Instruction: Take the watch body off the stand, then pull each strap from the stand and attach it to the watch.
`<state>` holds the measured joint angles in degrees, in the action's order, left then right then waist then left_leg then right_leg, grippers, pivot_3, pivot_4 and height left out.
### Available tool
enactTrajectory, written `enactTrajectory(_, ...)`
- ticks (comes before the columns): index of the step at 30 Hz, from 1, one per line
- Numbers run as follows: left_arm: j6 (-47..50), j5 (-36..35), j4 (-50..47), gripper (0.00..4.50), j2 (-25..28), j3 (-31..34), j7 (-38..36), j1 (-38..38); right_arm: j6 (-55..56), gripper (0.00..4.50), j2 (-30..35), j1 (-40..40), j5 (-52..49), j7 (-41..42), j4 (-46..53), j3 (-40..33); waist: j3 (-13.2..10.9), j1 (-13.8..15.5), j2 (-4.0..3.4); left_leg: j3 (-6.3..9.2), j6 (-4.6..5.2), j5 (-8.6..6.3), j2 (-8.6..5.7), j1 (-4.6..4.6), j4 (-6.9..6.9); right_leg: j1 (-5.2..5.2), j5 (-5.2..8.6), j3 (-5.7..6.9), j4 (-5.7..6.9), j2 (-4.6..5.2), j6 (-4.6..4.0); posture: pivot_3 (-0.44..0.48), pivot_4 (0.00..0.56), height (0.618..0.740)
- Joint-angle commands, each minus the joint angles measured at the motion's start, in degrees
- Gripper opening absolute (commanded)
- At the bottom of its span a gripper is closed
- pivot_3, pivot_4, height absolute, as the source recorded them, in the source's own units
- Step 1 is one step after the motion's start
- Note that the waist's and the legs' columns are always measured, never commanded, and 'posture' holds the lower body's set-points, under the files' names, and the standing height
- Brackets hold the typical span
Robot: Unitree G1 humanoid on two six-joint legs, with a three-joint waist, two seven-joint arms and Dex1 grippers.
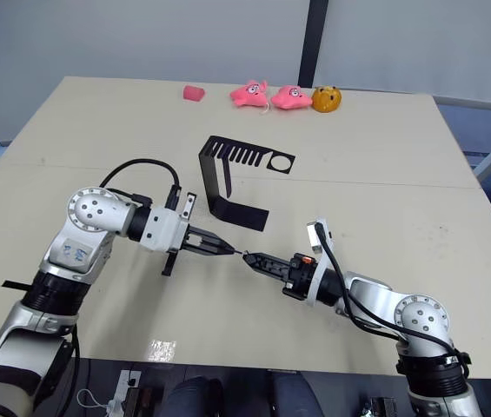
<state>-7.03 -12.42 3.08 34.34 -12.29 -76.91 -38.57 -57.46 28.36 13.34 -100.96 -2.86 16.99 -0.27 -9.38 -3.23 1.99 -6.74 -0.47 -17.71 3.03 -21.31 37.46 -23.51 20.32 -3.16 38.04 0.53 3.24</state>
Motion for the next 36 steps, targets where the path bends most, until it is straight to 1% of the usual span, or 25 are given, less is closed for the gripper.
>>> enactTrajectory(1, -0.53, 0.34, -1.16, 0.0, -0.48, -0.11, 1.04, 0.13, 0.59, 1.6, 0.25, -0.11, -1.62, -0.15, 2.9, 0.09, 0.0, -0.01, 0.0, 0.0, 0.0, 0.0, 0.0, 0.0, 0.0, 0.0, 0.0, 0.0, 0.0, 0.0, 0.0, 0.0, 0.15, 0.74)
enactTrajectory(15, -0.03, 1.09, -1.23, 0.0, -1.05, -0.5, 1.73, -0.37, 0.94, 1.6, 0.11, -0.32, -1.63, -0.44, 3.24, 0.22, 0.0, 0.0, 0.0, 0.0, 0.0, 0.0, 0.0, 0.0, 0.0, 0.0, 0.0, 0.0, 0.0, 0.0, 0.0, 0.0, 0.15, 0.74)
enactTrajectory(24, 1.03, 1.44, -2.91, 0.0, -2.23, -1.21, 1.86, -1.17, 0.97, 1.6, 0.02, -0.4, -1.7, -0.76, 3.21, 0.49, 0.0, 0.0, 0.0, 0.0, 0.0, 0.0, 0.0, 0.0, 0.0, 0.0, 0.0, 0.0, 0.0, 0.0, 0.0, 0.0, 0.15, 0.74)
enactTrajectory(36, -0.7, 4.65, -3.98, 0.0, -2.88, -2.81, 1.75, -3.58, 0.66, 1.6, 0.74, -0.05, -2.35, -1.29, 2.71, 1.2, 0.0, 0.01, 0.0, 0.0, 0.0, 0.0, 0.0, 0.0, 0.0, 0.0, 0.0, 0.0, 0.0, -0.01, 0.0, 0.0, 0.15, 0.74)
